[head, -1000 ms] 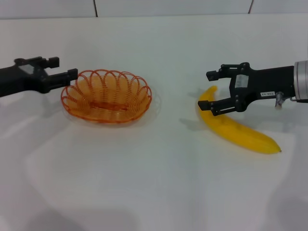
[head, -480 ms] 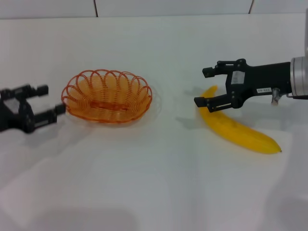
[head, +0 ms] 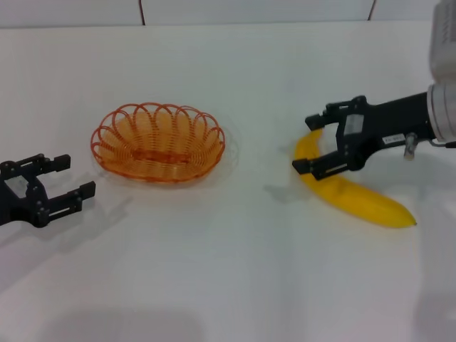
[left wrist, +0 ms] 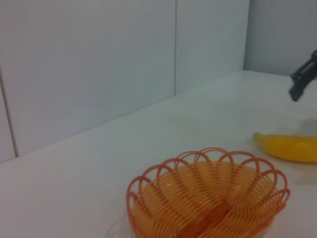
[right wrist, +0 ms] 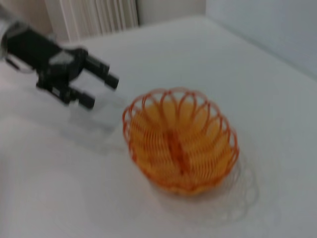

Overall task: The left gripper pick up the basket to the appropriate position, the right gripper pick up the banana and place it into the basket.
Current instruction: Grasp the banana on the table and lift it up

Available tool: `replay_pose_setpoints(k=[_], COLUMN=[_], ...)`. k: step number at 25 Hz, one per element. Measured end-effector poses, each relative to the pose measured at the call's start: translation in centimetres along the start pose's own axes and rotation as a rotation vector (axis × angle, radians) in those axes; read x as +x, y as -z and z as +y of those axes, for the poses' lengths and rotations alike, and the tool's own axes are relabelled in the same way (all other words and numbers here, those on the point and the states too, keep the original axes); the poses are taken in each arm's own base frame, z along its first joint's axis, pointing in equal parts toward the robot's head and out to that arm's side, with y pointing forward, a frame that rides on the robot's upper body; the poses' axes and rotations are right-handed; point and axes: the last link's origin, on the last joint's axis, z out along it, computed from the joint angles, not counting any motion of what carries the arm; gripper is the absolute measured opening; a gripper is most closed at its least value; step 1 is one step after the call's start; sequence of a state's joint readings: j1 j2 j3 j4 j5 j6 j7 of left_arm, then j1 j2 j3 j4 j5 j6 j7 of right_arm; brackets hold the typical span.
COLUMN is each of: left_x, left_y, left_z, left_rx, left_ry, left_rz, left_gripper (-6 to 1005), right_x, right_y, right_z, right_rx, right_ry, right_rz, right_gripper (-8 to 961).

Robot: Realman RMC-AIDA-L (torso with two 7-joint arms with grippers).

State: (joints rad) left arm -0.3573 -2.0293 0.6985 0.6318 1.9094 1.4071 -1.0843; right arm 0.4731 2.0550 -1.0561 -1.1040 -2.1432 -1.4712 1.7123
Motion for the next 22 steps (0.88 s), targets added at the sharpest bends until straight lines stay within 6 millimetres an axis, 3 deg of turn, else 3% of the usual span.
replay_pose_setpoints(k=[8,22], left_x=[-0.5,-0.7], left_y=[0.4,0.1], left_z=[0.2,0.0], left_rx=[0.01,0.021], left_ry=[0.006,0.008], left_rz=[-0.006,-0.017], left_gripper=[700,700], right_x=[-1.5,0.7], right_y=[0.2,-0.8], right_z=[2.2,1.1], right_rx=[0.088,0.124], right_ry=[-0.016,-0.135], right_rz=[0.139,0.341], right_gripper=[900,863])
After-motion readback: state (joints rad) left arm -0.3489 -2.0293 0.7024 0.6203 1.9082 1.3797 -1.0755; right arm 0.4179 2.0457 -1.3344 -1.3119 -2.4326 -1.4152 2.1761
